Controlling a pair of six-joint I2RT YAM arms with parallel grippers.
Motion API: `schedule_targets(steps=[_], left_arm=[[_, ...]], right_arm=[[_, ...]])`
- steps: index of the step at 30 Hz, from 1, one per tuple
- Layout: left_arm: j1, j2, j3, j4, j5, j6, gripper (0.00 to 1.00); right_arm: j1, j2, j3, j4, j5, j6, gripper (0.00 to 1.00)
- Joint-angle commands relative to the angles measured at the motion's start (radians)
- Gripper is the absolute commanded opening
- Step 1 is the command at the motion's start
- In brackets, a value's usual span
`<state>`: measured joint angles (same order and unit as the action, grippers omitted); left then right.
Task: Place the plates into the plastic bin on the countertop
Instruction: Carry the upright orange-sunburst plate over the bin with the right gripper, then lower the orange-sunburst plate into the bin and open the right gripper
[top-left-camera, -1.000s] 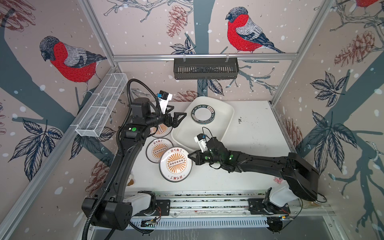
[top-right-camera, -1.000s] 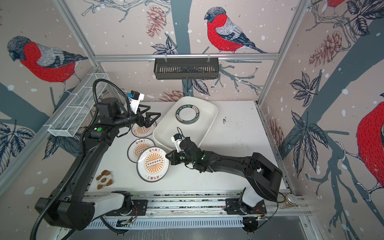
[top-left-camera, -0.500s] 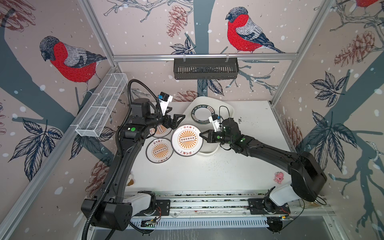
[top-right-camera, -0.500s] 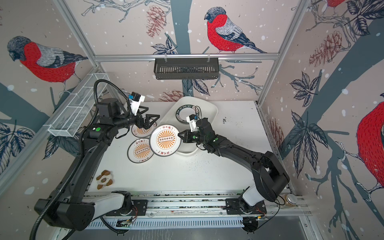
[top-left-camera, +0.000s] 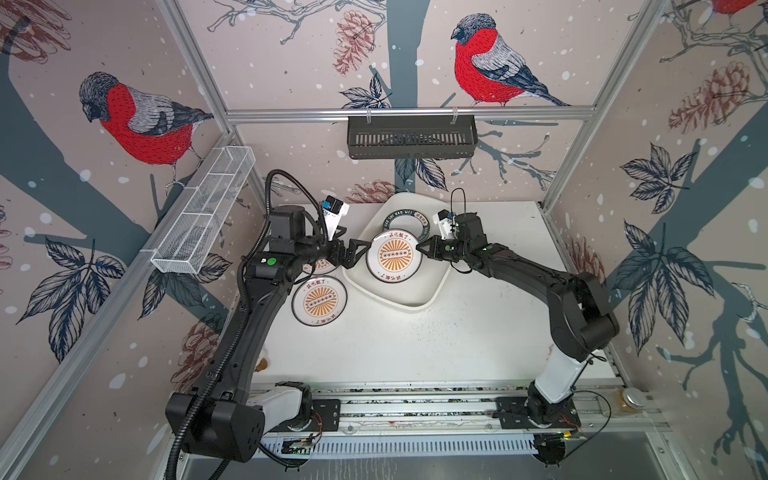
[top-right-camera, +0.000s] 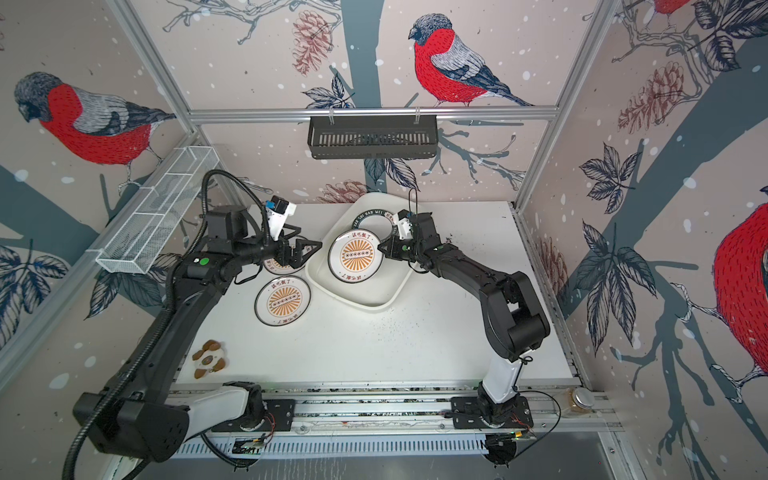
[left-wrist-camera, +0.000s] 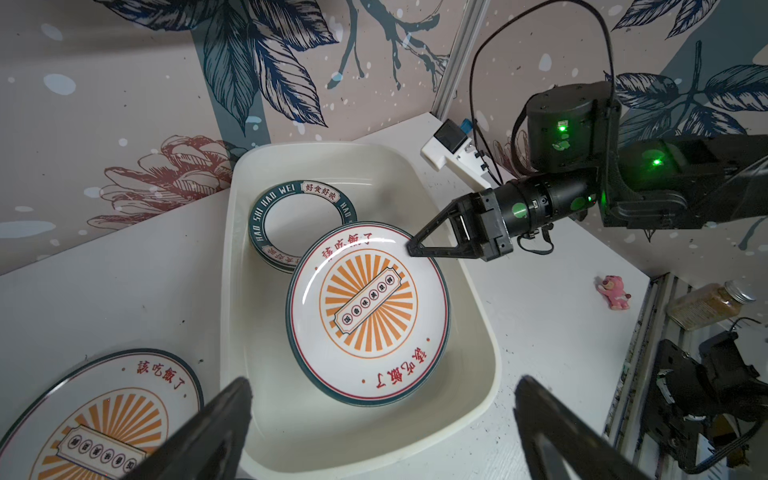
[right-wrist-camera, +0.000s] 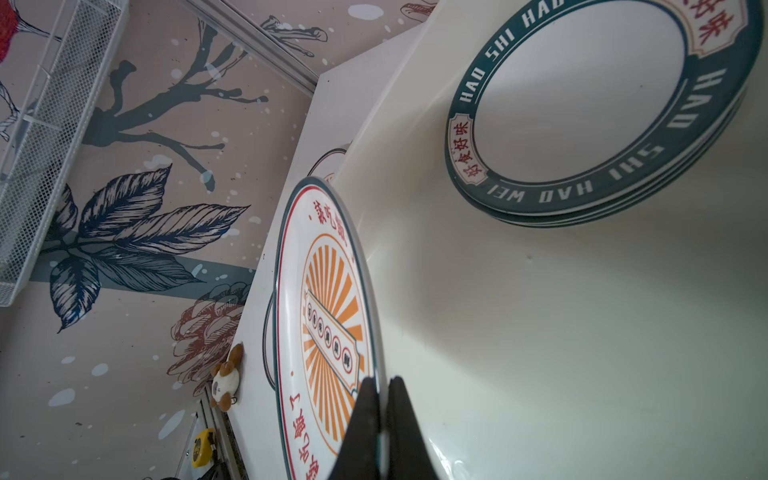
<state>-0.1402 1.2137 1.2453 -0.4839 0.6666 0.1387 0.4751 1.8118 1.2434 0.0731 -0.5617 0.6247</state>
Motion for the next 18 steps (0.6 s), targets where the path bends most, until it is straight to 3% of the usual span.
schedule_targets(steps=[1, 18], left_arm=[[0.004, 0.011, -0.006, -0.011, 0.041, 0.021, 0.97], [0.029, 0.032, -0.011, 0.023, 0.106, -0.044, 0.97]], right_arm=[[0.0, 0.049, 0.046, -0.016, -0.036, -0.04, 0.01], [0.001, 0.247, 0.17, -0.11, -0.02, -0.089, 0.01]])
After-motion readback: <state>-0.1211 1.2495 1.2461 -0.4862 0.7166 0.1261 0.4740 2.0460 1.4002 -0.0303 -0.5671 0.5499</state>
